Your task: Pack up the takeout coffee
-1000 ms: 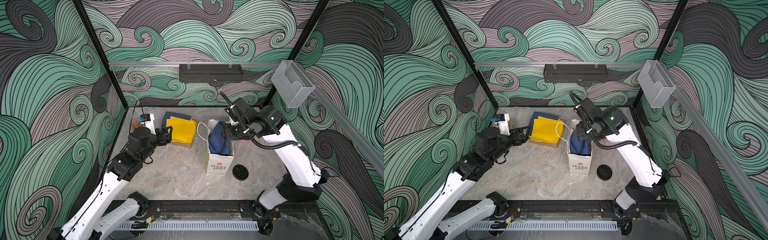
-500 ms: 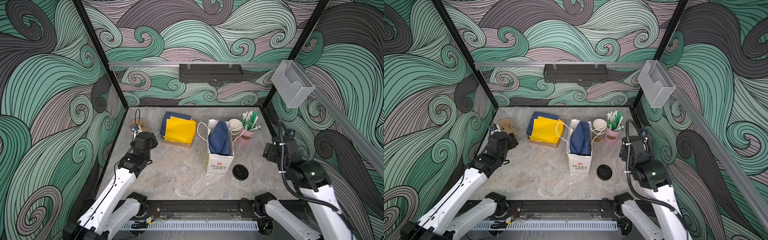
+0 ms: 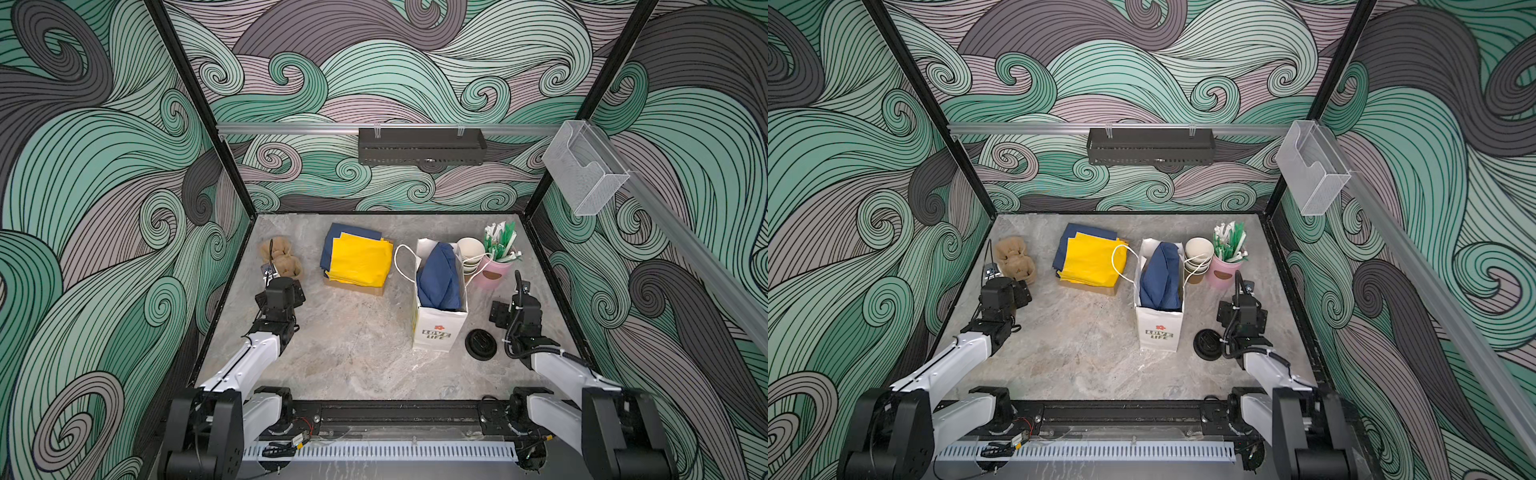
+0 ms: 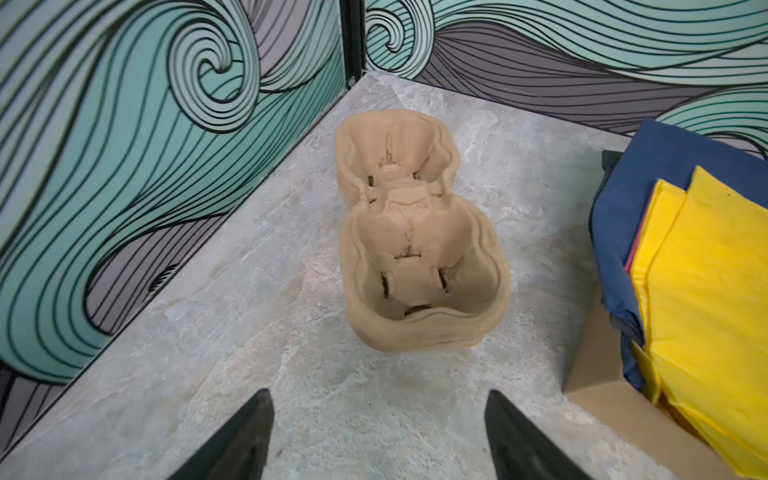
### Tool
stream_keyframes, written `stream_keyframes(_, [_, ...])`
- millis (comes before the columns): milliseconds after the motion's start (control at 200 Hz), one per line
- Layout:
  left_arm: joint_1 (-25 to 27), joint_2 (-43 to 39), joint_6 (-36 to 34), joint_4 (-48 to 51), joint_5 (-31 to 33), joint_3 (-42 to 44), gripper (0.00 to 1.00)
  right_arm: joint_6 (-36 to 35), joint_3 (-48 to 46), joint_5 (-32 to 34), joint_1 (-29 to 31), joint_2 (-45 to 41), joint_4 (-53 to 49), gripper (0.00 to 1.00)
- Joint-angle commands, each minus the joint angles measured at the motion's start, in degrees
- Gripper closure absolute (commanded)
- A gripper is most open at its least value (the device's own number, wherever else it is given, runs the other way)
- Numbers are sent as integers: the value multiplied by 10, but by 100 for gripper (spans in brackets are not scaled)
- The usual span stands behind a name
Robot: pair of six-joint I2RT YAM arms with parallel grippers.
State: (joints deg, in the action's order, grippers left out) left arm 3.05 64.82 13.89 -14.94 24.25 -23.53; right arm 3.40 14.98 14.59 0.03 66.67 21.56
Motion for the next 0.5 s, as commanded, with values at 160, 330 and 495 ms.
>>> stream_keyframes(160, [-21, 124, -108, -181, -82, -19, 18, 1, 7, -154, -37, 233, 450, 7])
stream_keyframes(330, [-39, 252, -129, -337, -136, -6, 18, -29, 56, -56, 11, 225, 336, 1])
stream_keyframes(495, [-53, 236, -109, -274, -141, -23, 16, -34, 75, -52, 18, 207, 273, 1])
